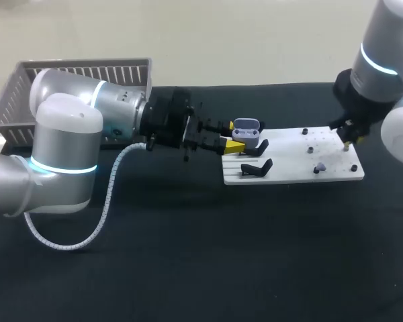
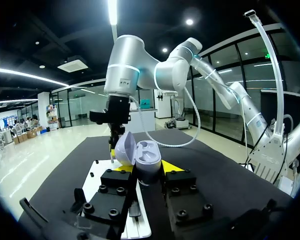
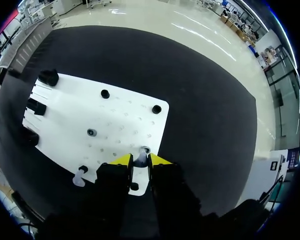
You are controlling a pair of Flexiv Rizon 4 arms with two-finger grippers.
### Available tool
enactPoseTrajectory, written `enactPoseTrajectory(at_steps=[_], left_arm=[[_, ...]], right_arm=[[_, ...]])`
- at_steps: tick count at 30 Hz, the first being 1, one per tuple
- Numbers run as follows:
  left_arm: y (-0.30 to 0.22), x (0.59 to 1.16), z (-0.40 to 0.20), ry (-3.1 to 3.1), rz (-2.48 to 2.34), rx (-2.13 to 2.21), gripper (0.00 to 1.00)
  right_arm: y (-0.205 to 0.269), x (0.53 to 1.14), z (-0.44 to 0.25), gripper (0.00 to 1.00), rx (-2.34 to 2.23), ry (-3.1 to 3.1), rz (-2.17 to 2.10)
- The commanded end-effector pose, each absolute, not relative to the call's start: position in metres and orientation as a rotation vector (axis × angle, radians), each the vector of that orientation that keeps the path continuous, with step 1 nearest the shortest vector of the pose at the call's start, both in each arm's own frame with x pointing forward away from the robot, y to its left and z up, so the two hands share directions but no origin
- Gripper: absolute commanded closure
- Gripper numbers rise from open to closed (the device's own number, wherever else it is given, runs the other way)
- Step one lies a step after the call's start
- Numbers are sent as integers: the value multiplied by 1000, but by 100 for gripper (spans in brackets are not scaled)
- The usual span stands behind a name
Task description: Pick up each earbud case from the left stands, insert the matching earbuds, close the lid, and place the case in the box.
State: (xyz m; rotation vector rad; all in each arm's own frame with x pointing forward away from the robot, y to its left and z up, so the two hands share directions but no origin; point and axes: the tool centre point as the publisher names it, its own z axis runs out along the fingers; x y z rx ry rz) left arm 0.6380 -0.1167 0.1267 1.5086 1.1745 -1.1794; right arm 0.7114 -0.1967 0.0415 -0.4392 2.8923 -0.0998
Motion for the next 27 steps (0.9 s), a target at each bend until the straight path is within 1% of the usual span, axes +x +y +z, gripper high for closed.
enactPoseTrajectory(at_steps=[1,6,17,24,27], left_arm=[[-116,638,126,1173,-1179,1507,100],[-116,638,126,1173,-1179,1507,100],[-116,638,126,1173,-1179,1507,100],[-116,638,126,1173,-1179,1507,100],[-116,638,126,1173,-1179,1507,100]], right_arm=[[-188,682,73,100,-402,2868,-123],[-169,659,107,100,-317,2914,-136],[-115,616,147,100,-221,3015,-130],[-77,607,165,100,-198,3010,-162],[-77,607,165,100,-198,3010,-162]])
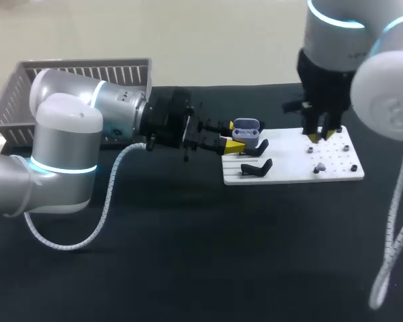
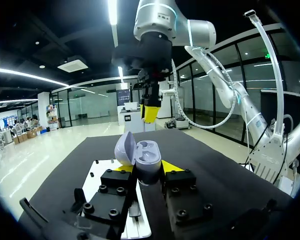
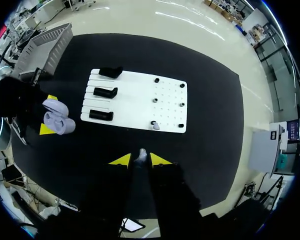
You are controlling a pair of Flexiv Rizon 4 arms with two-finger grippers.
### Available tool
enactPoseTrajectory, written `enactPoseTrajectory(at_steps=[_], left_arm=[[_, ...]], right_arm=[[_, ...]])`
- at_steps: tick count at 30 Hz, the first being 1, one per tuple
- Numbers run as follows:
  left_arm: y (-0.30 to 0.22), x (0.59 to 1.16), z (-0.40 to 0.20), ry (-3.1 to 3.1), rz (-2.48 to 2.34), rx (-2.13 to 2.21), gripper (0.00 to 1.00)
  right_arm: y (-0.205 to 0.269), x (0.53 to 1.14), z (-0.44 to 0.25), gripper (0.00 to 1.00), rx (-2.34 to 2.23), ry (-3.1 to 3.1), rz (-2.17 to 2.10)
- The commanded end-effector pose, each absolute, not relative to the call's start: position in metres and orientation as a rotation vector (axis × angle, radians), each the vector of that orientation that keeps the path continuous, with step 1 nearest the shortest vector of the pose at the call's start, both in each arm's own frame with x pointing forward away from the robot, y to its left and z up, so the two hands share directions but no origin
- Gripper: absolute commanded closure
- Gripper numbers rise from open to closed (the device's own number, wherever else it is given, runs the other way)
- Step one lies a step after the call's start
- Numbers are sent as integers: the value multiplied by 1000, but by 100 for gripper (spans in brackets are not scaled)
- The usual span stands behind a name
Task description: Pick up each earbud case from the left stands, insert the matching earbuds, close the lid, and place the case in the box.
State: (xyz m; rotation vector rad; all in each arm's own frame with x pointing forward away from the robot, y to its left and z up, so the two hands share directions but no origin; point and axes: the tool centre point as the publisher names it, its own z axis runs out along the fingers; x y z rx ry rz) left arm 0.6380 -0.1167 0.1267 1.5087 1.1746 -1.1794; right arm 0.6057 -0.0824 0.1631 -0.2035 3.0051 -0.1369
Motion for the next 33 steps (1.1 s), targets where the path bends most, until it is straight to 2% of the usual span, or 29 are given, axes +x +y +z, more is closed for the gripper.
enactPoseTrajectory(at_steps=[1,16,26,33], left_arm=[[-116,638,126,1173,-1179,1507,100],[-116,638,126,1173,-1179,1507,100],[-116,638,126,1173,-1179,1507,100],[-116,638,126,1173,-1179,1507,100]], right_arm=[[-77,607,165,100,-198,3010,-162],[-77,607,165,100,-198,3010,-162],[-32,612,199,100,240,2932,-176],[-10,616,206,100,382,2913,-136]])
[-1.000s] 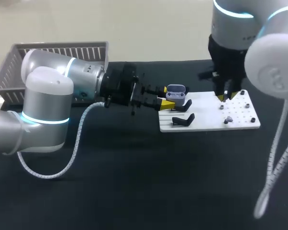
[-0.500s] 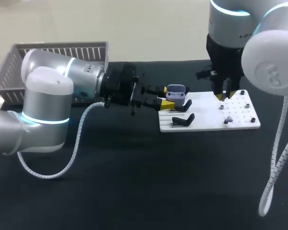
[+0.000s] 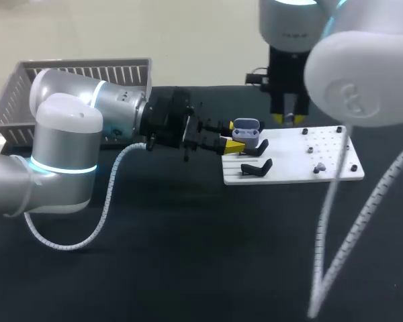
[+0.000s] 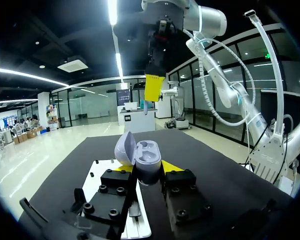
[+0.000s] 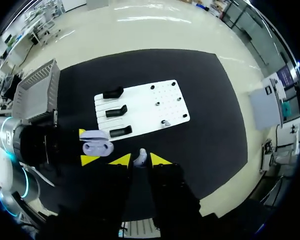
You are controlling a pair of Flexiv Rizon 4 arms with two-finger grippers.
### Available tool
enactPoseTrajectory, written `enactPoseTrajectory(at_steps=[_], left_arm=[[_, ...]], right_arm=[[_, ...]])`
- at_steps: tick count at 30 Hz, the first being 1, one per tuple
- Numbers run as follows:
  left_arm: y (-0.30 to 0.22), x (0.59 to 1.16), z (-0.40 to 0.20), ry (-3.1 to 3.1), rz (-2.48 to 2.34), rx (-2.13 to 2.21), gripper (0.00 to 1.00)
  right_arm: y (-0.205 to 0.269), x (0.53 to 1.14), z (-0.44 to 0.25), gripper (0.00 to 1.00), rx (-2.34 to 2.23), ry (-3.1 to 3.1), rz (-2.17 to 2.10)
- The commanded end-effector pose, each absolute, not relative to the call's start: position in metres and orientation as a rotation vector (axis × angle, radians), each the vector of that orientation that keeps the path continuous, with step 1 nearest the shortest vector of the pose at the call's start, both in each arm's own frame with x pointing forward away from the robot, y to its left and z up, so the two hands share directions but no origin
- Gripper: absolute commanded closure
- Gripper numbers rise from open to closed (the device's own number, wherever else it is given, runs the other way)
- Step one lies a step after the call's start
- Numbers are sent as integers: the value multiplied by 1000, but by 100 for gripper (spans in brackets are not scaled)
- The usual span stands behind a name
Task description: Pick up each earbud case from the left stands, insert the matching earbuds, close the lid, and place the case in the box.
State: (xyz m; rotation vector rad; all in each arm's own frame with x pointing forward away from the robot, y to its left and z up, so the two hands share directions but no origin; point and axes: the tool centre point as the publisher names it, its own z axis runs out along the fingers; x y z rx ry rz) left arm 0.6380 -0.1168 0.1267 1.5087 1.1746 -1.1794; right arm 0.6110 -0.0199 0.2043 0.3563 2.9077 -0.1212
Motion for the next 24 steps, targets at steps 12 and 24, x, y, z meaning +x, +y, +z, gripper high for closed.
enactPoseTrajectory(at_steps=[12,24], left_arm=[[-116,638,126,1173,-1179,1507,100],[-116,638,126,1173,-1179,1507,100]], right_arm=[[3,620,205,100,412,2936,-68],[4,620,207,100,444,2931,-50]])
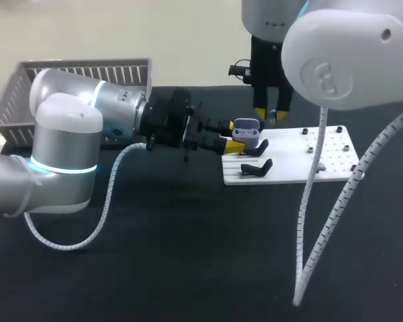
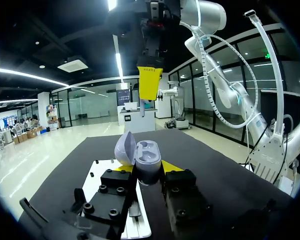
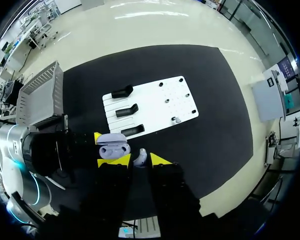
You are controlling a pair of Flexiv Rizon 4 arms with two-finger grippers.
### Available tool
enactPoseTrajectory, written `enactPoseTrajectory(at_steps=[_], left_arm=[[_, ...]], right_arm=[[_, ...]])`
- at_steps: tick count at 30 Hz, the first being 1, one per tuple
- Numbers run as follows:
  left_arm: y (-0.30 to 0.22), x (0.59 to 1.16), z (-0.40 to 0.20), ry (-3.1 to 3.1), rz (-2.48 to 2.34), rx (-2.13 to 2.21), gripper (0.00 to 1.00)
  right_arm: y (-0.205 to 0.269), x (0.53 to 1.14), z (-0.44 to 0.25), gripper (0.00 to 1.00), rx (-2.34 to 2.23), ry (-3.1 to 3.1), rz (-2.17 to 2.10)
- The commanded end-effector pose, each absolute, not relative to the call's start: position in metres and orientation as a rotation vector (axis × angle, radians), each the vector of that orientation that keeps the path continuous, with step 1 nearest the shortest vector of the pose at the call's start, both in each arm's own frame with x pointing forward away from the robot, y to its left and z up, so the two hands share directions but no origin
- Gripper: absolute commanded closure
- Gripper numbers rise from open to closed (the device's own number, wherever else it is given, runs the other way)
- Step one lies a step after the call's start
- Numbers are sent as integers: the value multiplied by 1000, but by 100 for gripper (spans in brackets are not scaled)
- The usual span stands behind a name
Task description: Pick up each earbud case from the left stands, insert the matching earbuds, close the lid, and place the case in the box.
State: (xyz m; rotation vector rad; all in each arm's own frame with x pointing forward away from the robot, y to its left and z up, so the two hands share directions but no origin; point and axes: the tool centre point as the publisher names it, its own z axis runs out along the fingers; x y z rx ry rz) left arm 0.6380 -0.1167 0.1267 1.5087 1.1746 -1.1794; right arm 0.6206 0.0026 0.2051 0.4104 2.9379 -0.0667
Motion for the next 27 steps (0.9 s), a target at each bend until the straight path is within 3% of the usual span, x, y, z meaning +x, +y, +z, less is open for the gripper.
enactPoseTrajectory(at_steps=[1,11,27], left_arm=[[-116,638,126,1173,-1179,1507,100],[-116,638,126,1173,-1179,1507,100],[-116,638,126,1173,-1179,1507,100]], right_arm=[[5,620,208,100,468,2927,-79],[23,623,213,100,856,2840,-84],[39,623,202,100,933,2871,-99]])
